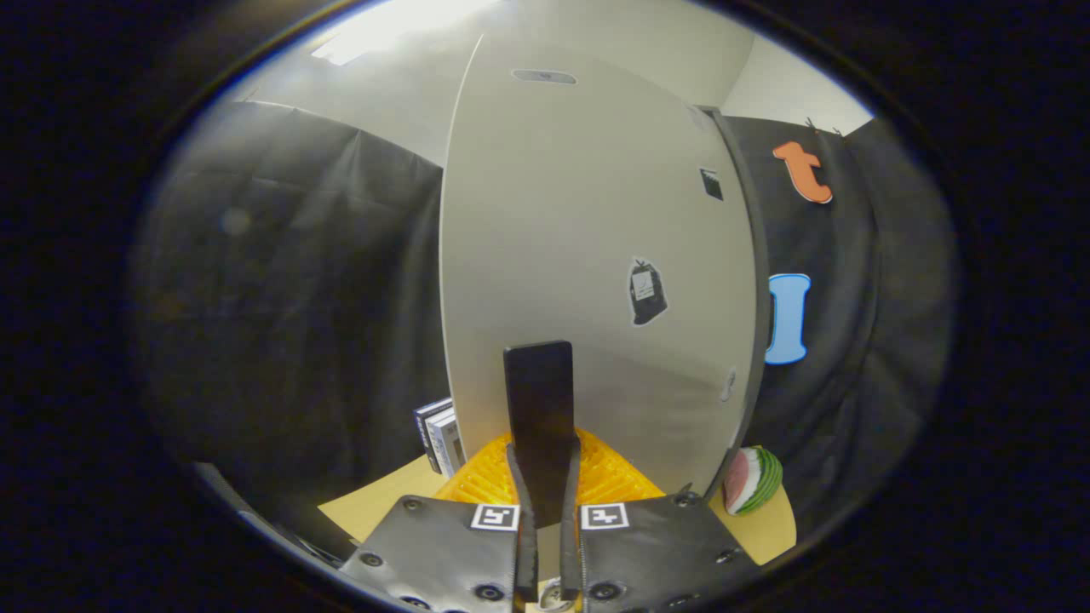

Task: Open the shoe cabinet door, grab the shoes and put them into the shoe cabinet, then close the shoe cabinet door.

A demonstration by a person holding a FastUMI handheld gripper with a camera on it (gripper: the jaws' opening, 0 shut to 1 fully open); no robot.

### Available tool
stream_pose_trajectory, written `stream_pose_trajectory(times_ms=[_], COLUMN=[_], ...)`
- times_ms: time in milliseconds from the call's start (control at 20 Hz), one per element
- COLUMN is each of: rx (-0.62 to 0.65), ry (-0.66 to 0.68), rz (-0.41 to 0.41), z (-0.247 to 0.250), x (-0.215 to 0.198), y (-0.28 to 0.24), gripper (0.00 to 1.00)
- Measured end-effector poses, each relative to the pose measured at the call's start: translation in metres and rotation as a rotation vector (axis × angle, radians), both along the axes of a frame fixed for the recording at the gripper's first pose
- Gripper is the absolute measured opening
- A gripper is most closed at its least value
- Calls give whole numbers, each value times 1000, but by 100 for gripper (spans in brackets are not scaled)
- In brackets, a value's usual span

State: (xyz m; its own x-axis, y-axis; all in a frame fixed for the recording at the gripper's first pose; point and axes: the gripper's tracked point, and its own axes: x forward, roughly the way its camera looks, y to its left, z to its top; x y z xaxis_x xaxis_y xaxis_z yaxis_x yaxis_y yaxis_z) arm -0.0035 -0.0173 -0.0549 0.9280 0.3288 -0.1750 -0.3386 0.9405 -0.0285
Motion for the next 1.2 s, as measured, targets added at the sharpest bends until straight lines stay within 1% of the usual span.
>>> stream_pose_trajectory(times_ms=[200,400,550,700,750,800,850,1000,1200], rx=[-23,-34,-46,-56,-61,-53,-48,-36,3], ry=[-7,-18,-15,-15,-30,-28,-29,-14,11], rz=[-49,-126,-180,-247,-272,-273,-283,-323,-309], z=[7,13,18,20,18,20,25,27,23], x=[-16,-27,-34,-36,-24,-22,-32,-28,-24], y=[-30,-59,-92,-127,-135,-148,-160,-190,-207], gripper=[11,11,10,10,8,6,4,3,2])
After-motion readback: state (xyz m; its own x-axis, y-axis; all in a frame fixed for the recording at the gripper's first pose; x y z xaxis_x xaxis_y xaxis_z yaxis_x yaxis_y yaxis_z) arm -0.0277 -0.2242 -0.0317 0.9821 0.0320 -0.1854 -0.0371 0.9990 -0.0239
